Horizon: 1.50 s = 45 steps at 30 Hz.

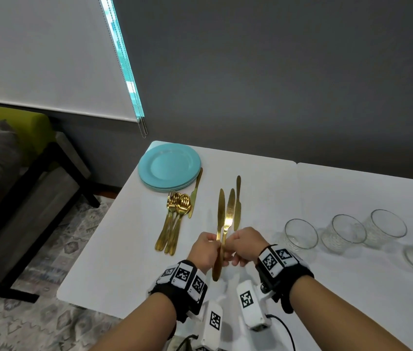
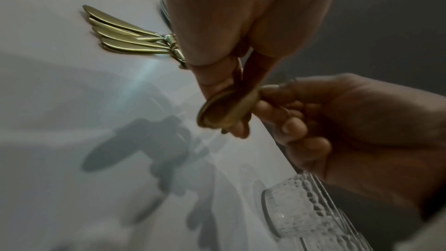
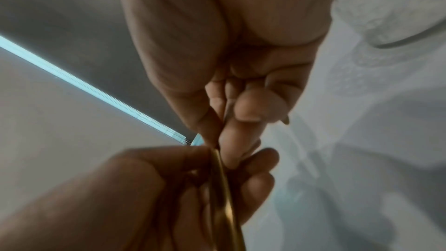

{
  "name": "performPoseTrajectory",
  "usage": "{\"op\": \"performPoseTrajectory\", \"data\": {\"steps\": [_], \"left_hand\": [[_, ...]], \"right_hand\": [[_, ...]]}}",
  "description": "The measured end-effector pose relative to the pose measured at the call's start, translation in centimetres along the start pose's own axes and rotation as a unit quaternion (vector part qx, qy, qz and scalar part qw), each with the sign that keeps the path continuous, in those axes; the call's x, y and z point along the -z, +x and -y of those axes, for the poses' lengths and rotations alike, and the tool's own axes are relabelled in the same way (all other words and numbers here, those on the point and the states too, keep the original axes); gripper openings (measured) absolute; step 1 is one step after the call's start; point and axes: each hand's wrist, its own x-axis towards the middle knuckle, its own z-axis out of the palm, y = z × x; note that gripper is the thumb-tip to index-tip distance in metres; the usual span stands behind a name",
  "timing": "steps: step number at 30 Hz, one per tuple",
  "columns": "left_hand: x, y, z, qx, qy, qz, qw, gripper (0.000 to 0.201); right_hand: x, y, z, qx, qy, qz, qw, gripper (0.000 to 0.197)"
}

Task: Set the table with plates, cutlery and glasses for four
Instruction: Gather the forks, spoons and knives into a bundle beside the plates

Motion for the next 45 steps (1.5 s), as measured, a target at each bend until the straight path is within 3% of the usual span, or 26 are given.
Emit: {"op": "performPoseTrajectory", "data": {"steps": [9,13,16,19,22,25,35,42,45], "left_hand": [[2.3,2.4,-1.4,-0.018,0.052,-0.027,0.998,0.012],[4.4,5.0,-3.1,-0.016,0.067,-0.049,0.996,0.014],[6.7,6.7,-4.3,-0.014,0.071,-0.074,0.995,0.015],[9.0,8.2,-5.2,-0.022,0.079,-0.075,0.994,0.017],[11.0,9.7,-5.8,-0.023,0.08,-0.061,0.995,0.016],[12.5,10.8,-6.1,-0.022,0.075,-0.048,0.996,0.015],[14.0,12.8,-7.7,-0.023,0.084,-0.013,0.996,0.015],[13.2,13.1,-8.3,-0.028,0.08,0.003,0.996,0.012],[12.9,13.4,-8.5,-0.019,0.066,0.002,0.998,0.015]], "right_hand": [[-1.8,2.9,3.4,0.025,-0.089,0.001,0.996,0.027],[-1.2,5.4,5.5,0.021,-0.085,-0.017,0.996,0.013],[0.5,8.9,6.5,-0.001,-0.137,-0.084,0.987,0.012],[2.6,12.3,6.8,-0.051,-0.242,-0.157,0.956,0.027],[3.7,15.0,6.3,-0.086,-0.224,-0.209,0.948,0.019],[3.9,17.1,5.7,-0.121,-0.195,-0.248,0.941,0.033],[3.9,19.1,5.7,-0.187,-0.183,-0.278,0.924,0.037],[3.1,17.3,5.4,-0.173,-0.21,-0.248,0.93,0.027],[2.7,16.9,7.0,-0.104,-0.242,-0.227,0.938,0.015]]}}
